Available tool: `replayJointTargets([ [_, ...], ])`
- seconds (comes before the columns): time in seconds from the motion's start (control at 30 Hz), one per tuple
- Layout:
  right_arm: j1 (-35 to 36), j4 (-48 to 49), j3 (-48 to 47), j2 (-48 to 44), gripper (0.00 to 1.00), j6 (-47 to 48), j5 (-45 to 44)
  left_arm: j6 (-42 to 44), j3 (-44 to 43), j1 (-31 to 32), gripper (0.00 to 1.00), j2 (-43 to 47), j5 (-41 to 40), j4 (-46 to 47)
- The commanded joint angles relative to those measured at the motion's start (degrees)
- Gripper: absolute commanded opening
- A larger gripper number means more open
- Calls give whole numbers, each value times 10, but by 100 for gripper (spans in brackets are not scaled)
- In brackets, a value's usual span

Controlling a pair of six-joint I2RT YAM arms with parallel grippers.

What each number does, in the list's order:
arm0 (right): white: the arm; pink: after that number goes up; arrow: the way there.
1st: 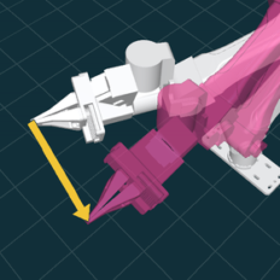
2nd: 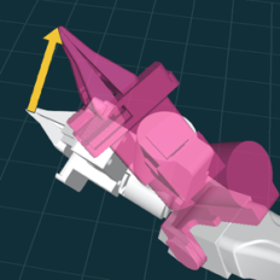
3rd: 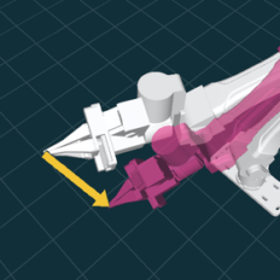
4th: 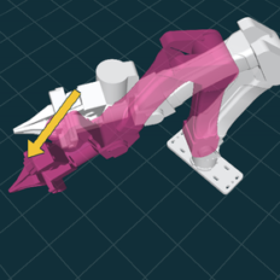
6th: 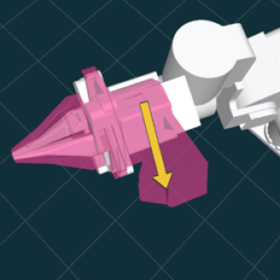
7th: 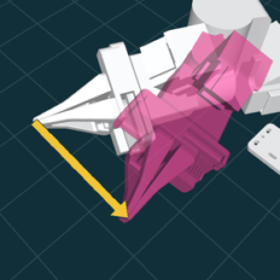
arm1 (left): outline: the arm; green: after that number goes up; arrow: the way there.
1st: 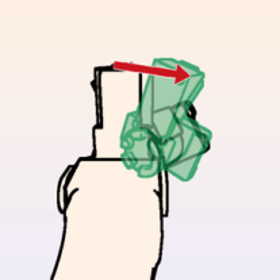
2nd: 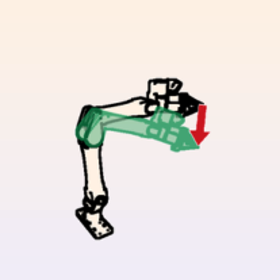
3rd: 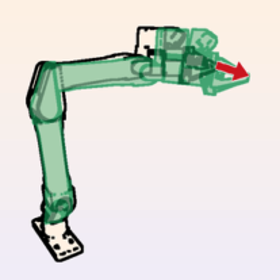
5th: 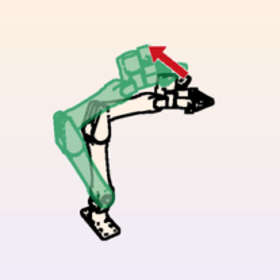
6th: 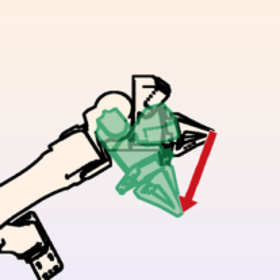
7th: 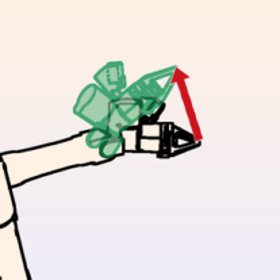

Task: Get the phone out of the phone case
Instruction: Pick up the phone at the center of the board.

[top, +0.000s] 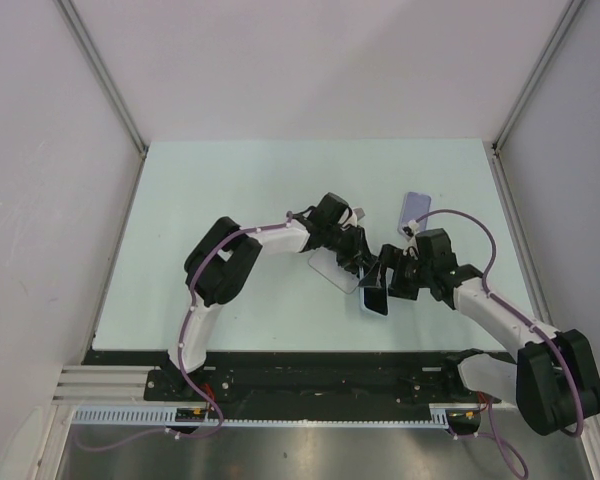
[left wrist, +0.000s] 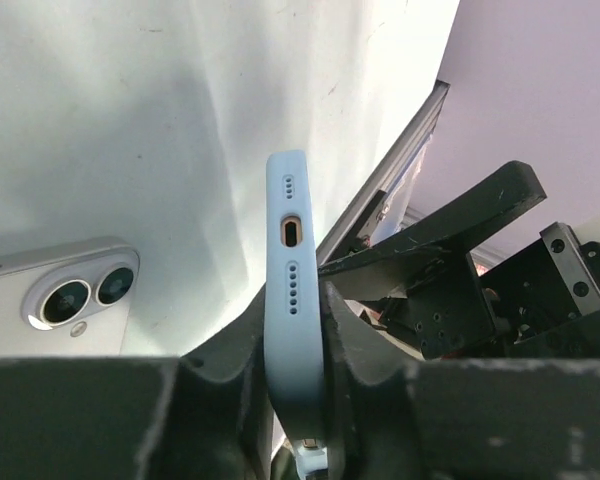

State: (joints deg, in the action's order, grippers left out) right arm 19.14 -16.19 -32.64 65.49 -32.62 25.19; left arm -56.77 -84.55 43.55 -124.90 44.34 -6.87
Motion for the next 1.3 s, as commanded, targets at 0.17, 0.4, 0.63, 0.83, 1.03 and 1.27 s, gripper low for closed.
replayJointTargets([
  [0.17, 16, 51, -8, -22, 55, -50, 11, -139, 33, 5, 0, 26, 106, 262],
  [0.4, -23, 181, 33, -102, 83, -147, 63, -284, 90, -21, 0, 74, 116, 486],
  [0.63, -40, 343, 47, -126, 93, -251, 152, -358, 119, -57, 0, 122, 102, 590],
  [0.83, -49, 396, 51, -140, 91, -299, 161, -378, 143, -92, 0, 157, 94, 628],
  [1.03, -68, 520, 77, -125, 74, -385, 184, -385, 169, -111, 0, 174, 85, 651],
  [1.27, -66, 558, 78, -110, 45, -406, 185, -385, 201, -122, 0, 185, 67, 663],
])
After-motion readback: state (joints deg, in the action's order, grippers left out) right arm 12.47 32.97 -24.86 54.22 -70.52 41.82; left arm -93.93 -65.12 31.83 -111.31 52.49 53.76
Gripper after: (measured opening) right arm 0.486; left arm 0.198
